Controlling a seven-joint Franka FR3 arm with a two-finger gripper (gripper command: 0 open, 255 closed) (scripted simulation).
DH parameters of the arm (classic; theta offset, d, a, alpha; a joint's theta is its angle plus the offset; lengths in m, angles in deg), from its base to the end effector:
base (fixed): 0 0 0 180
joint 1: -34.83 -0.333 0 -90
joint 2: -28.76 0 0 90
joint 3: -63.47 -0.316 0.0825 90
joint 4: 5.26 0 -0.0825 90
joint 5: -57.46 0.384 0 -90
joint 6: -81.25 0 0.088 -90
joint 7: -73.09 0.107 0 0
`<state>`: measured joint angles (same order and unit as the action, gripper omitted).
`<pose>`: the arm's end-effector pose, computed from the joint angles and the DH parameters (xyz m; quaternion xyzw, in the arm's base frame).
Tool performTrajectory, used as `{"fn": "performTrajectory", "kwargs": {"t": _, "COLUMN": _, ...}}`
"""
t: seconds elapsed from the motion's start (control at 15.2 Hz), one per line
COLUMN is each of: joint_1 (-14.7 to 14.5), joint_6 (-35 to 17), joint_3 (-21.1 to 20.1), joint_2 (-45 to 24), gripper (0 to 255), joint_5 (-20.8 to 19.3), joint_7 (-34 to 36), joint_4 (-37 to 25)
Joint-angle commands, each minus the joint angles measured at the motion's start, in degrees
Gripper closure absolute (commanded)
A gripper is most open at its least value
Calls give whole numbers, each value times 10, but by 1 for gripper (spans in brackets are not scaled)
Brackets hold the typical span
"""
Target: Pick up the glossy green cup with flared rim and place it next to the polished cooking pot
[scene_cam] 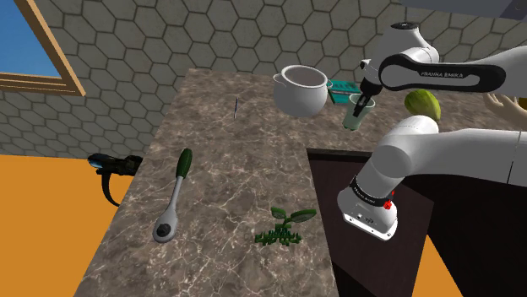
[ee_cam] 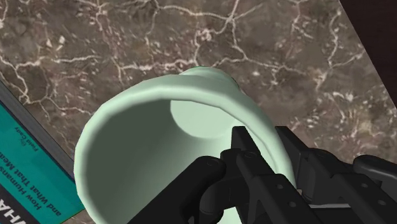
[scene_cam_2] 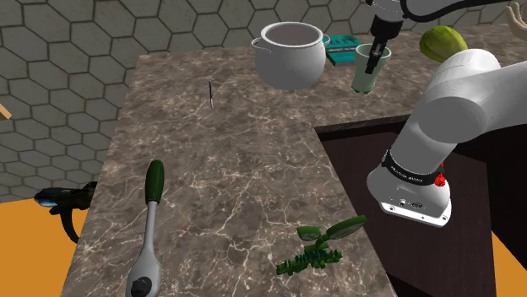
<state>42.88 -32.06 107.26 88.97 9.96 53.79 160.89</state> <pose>0.1854 -0.2297 0.3738 0.9967 0.0351 0.0114 0.0720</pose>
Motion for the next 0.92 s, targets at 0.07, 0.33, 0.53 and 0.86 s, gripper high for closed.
{"fn": "performTrajectory", "kwargs": {"t": 0.07, "joint_1": 0, "joint_6": 0, "joint_3": 0, "joint_2": 0, "gripper": 255, "joint_5": 0, "joint_7": 0, "joint_4": 0}}
{"fn": "performTrajectory", "kwargs": {"t": 0.33, "joint_1": 0, "joint_6": 0, "joint_3": 0, "joint_2": 0, "gripper": 0, "joint_5": 0, "joint_7": 0, "joint_4": 0}}
{"fn": "performTrajectory", "kwargs": {"t": 0.53, "joint_1": -2, "joint_6": 23, "joint_3": -18, "joint_2": 13, "gripper": 0, "joint_5": 17, "joint_7": -3, "joint_4": -10}}
{"fn": "performTrajectory", "kwargs": {"t": 0.86, "joint_1": -11, "joint_6": 82, "joint_3": -65, "joint_2": 39, "gripper": 0, "joint_5": 61, "joint_7": -11, "joint_4": -42}}
